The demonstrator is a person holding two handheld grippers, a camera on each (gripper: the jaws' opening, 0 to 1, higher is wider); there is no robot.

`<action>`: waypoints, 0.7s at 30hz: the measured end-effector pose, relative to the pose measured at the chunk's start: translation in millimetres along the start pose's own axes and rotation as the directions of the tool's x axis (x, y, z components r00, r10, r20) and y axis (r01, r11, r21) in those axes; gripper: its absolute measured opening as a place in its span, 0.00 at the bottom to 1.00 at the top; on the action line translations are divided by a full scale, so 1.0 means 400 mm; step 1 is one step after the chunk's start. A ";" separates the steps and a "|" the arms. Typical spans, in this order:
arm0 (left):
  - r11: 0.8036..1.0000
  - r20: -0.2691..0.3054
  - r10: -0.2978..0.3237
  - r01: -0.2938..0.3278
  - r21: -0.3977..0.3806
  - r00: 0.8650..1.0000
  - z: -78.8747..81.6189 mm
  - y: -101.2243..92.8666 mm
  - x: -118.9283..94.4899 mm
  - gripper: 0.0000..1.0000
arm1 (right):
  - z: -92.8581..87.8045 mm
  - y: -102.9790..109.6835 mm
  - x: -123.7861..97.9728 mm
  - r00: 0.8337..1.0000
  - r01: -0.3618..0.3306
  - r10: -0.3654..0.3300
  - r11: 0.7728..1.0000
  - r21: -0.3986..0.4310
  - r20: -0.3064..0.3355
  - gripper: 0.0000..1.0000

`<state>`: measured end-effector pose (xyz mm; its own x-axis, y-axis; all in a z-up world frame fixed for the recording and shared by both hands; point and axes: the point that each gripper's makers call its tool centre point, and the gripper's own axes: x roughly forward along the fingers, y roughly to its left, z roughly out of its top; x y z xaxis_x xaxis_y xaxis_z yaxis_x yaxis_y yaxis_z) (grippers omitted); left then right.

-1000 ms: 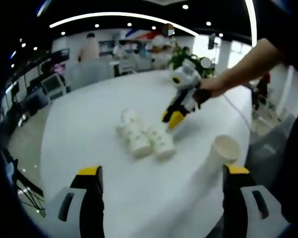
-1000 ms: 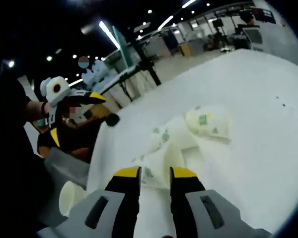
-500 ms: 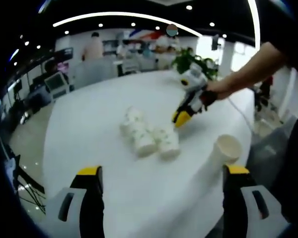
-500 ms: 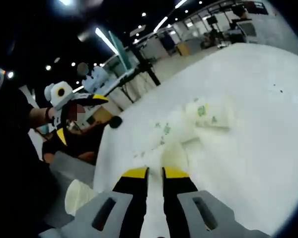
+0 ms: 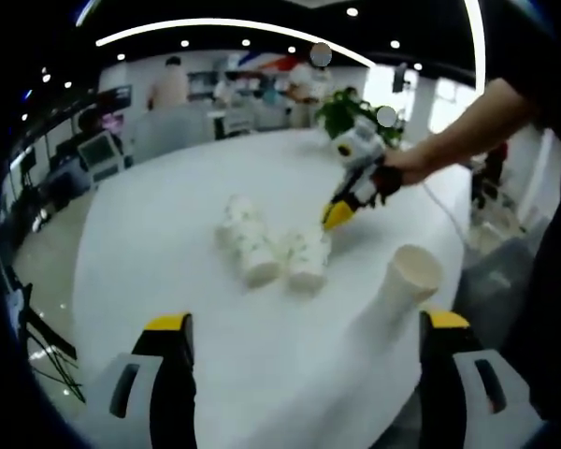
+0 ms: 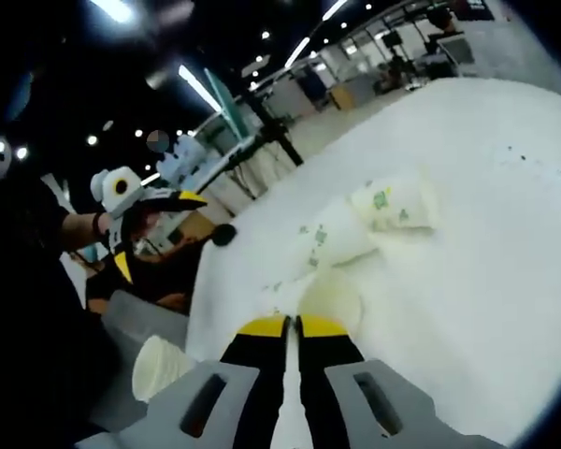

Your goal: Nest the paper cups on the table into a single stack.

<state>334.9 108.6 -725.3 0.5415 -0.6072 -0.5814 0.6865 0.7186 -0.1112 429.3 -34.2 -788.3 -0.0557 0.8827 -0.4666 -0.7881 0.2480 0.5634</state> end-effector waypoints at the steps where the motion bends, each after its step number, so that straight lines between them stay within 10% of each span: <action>1: 1.000 -0.004 0.000 0.000 -0.001 1.000 -0.003 0.000 -0.001 0.99 | 0.000 0.003 -0.003 1.000 -0.003 0.003 1.000 0.000 0.002 0.00; 21: 1.000 0.022 0.013 -0.013 0.016 1.000 0.005 0.013 -0.030 0.99 | 0.009 0.034 -0.062 0.999 0.054 -0.054 0.997 -0.061 -0.008 0.00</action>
<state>333.0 118.8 -717.1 0.5610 -0.6051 -0.5649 0.6868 0.7212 -0.0906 422.0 -51.3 -766.8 -0.0179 0.8648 -0.5018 -0.8259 0.2701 0.4950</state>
